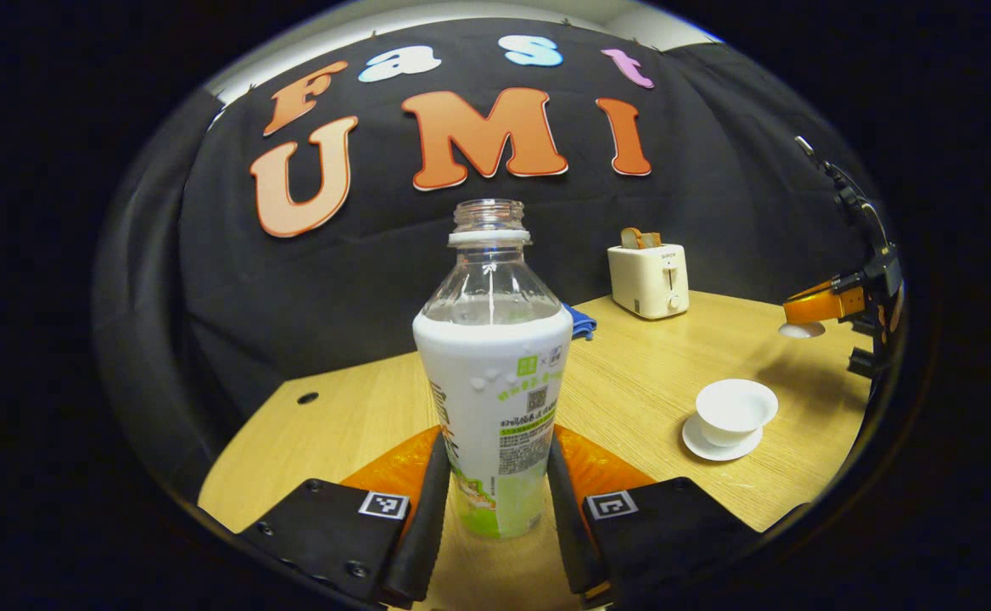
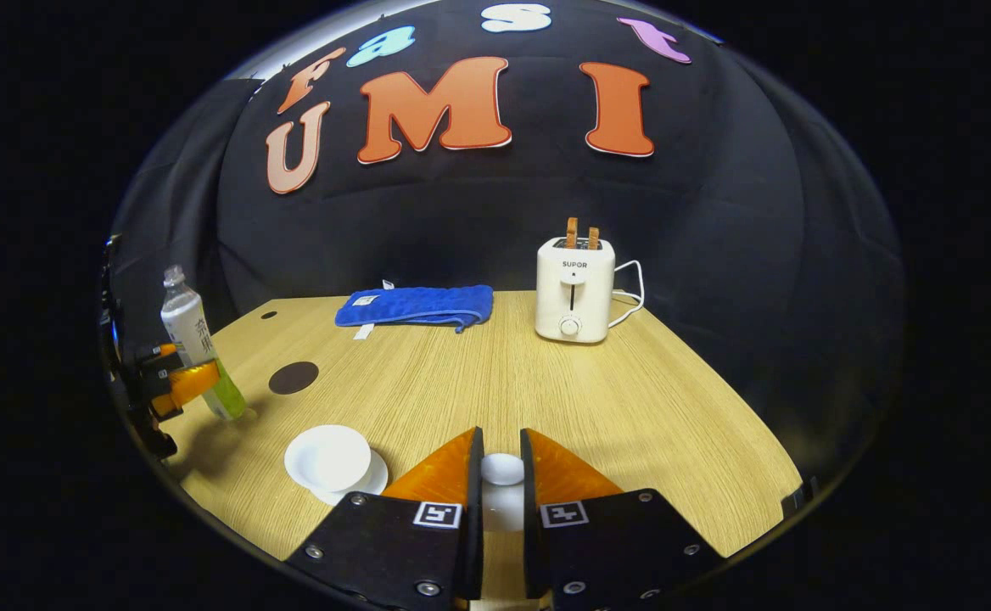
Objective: Open the teacup lid with one hand, grasp the water bottle and pour water into the teacup with the other hand; after pouring, place the water bottle on the coaster and then close the teacup lid.
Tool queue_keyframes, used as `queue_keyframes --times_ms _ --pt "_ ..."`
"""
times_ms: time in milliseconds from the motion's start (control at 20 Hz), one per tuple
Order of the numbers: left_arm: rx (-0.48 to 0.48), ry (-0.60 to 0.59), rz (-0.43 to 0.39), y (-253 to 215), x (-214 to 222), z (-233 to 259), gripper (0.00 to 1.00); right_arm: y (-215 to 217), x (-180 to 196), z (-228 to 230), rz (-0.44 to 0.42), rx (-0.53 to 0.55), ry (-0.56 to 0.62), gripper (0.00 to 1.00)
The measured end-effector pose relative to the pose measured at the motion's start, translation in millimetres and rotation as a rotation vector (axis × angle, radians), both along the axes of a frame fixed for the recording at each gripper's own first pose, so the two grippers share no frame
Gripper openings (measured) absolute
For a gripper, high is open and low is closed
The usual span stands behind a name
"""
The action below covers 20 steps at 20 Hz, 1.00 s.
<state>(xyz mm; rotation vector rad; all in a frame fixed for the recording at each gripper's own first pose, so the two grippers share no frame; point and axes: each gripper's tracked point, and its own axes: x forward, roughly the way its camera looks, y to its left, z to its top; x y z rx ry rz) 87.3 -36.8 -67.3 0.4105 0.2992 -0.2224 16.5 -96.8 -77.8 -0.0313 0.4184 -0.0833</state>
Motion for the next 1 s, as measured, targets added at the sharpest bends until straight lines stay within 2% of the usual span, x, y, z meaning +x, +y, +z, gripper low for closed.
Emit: queue_keyframes --times_ms 250,550,900,950,1000 --pt "0.301 -0.065 -0.081 -9.4 9.8 17.6 0.60 -0.7 0.0 -2.5 0.001 0.010 0.001 0.19" --pt "0.604 -0.068 -0.208 -36.0 18.9 5.0 0.60 -5.9 -3.4 -2.8 -0.003 0.025 -0.010 0.19" --pt "0.865 -0.043 -0.354 -71.5 22.5 -23.1 0.61 -22.6 -8.8 -7.5 -0.034 0.039 -0.008 0.19" --pt "0.906 -0.048 -0.375 -76.1 24.3 -24.9 0.59 -23.8 -10.4 -8.0 -0.035 0.039 -0.006 0.19" --pt "0.945 -0.050 -0.397 -78.5 24.4 -27.3 0.61 -24.6 -11.1 -8.8 -0.037 0.037 -0.005 0.19"
